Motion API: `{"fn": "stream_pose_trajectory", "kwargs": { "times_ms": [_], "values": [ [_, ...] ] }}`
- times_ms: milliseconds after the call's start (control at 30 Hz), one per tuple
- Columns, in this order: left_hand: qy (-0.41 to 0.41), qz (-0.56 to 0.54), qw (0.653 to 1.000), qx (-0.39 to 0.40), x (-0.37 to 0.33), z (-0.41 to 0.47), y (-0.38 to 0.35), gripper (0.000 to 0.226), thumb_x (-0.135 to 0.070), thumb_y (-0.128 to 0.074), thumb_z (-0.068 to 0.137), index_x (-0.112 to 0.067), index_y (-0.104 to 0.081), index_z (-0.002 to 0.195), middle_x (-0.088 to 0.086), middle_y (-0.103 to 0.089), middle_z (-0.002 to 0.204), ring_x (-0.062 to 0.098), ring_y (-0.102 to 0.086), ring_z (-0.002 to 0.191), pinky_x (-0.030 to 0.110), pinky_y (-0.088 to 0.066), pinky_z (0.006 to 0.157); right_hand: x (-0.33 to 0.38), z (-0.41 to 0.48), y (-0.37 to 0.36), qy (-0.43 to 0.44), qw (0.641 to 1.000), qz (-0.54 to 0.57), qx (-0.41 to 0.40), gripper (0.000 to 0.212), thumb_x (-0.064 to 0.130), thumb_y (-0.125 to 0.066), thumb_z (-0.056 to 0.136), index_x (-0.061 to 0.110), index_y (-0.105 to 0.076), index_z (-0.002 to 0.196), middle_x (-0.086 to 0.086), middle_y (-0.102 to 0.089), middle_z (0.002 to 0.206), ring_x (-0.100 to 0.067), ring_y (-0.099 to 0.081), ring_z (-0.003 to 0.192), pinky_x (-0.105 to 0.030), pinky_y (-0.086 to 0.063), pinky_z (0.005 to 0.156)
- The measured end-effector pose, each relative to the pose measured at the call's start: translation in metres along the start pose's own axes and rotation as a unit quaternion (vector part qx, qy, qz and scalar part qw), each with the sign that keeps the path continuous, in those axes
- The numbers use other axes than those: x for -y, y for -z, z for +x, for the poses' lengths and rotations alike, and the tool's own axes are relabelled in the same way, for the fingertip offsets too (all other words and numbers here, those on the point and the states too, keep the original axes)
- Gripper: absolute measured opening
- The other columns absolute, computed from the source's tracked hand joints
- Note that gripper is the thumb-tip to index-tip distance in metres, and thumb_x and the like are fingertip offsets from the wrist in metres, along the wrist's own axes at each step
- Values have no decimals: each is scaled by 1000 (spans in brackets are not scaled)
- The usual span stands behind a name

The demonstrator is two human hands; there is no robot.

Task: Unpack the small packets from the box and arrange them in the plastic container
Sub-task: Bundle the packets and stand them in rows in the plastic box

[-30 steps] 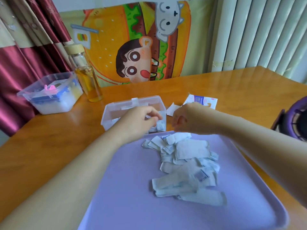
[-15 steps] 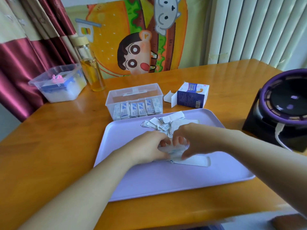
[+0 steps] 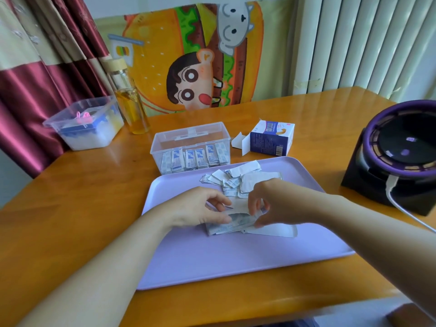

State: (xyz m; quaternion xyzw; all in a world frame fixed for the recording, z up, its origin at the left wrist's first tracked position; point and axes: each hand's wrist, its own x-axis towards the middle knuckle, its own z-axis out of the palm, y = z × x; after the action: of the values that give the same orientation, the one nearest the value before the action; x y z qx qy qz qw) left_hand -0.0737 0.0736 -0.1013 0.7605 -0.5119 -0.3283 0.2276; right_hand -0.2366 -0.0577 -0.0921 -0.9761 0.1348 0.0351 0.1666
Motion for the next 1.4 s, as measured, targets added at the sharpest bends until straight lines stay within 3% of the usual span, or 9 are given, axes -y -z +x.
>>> {"fn": "stream_pose_trajectory", "kwargs": {
  "times_ms": [167, 300, 467, 633, 833, 933, 1000, 1100, 1400],
  "values": [
    [37, -41, 998, -21, 8, 0, 4, 11, -22, -58, 93, -19, -67, 99, 0, -67, 85, 8, -62, 77, 19, -53, 76, -1, -1, 3, -1, 1000, 12, -5, 19, 35, -74, 77, 28, -68, 94, 16, -53, 86, 0, -50, 71, -9, -35, 56],
    [21, -37, 995, -89, 8, -4, 8, 14, -24, -57, 94, -34, -64, 87, -3, -68, 78, 7, -61, 73, 20, -48, 74, -3, -3, 11, -6, 999, 29, -18, 15, 36, -74, 78, 31, -65, 88, 20, -54, 85, 5, -50, 70, -6, -35, 55],
    [-13, -12, 998, -59, -2, -13, -2, 12, -27, -65, 87, -31, -65, 98, -18, -65, 91, -6, -58, 79, 2, -39, 66, -11, -7, 18, -22, 994, 86, -60, 8, 28, -72, 81, 27, -64, 82, 19, -60, 77, 12, -53, 64, -4, -39, 58],
    [-12, 19, 996, -84, 3, -10, -22, 12, -27, -65, 87, -23, -67, 98, -13, -66, 90, -4, -57, 74, 4, -39, 62, -9, -3, 10, -29, 995, 91, -37, 9, 26, -68, 84, 28, -63, 91, 17, -60, 85, 7, -51, 66, -6, -39, 58],
    [56, -73, 988, -125, 17, -15, 4, 5, -26, -61, 91, -24, -63, 87, -6, -65, 75, 8, -52, 68, 20, -37, 62, 0, 5, 0, -20, 997, 68, -10, 29, 31, -68, 84, 30, -63, 113, 15, -55, 99, 7, -47, 67, -3, -36, 55],
    [112, 28, 976, -185, 34, -17, 10, 4, -27, -59, 91, -28, -59, 94, -5, -64, 93, 9, -56, 74, 21, -41, 60, 7, 11, 1, -1, 998, 56, -11, 28, 34, -67, 84, 30, -66, 112, 11, -62, 107, 1, -51, 79, -8, -36, 64],
    [143, 114, 964, -196, 41, -21, 6, 21, -31, -58, 90, -30, -57, 111, -3, -59, 113, 12, -56, 98, 26, -46, 79, 14, 19, -1, 11, 999, 38, 2, 30, 35, -67, 84, 28, -67, 113, 6, -64, 113, -7, -53, 89, -17, -40, 72],
    [131, 213, 942, -225, 39, -25, -2, 41, -38, -55, 92, -31, -48, 131, -4, -44, 135, 18, -38, 128, 32, -36, 101, 22, 32, 0, 22, 999, 3, 48, 36, 35, -70, 81, 24, -66, 114, 3, -64, 114, -13, -56, 97, -26, -45, 82],
    [35, 93, 967, -234, 27, -36, -9, 29, -33, -56, 92, -33, -54, 122, -13, -48, 128, 7, -46, 117, 21, -38, 90, 37, 59, 10, -11, 974, -112, 195, 52, 45, -75, 73, 17, -61, 115, 1, -59, 108, -16, -50, 90, -27, -38, 74]
  ]
}}
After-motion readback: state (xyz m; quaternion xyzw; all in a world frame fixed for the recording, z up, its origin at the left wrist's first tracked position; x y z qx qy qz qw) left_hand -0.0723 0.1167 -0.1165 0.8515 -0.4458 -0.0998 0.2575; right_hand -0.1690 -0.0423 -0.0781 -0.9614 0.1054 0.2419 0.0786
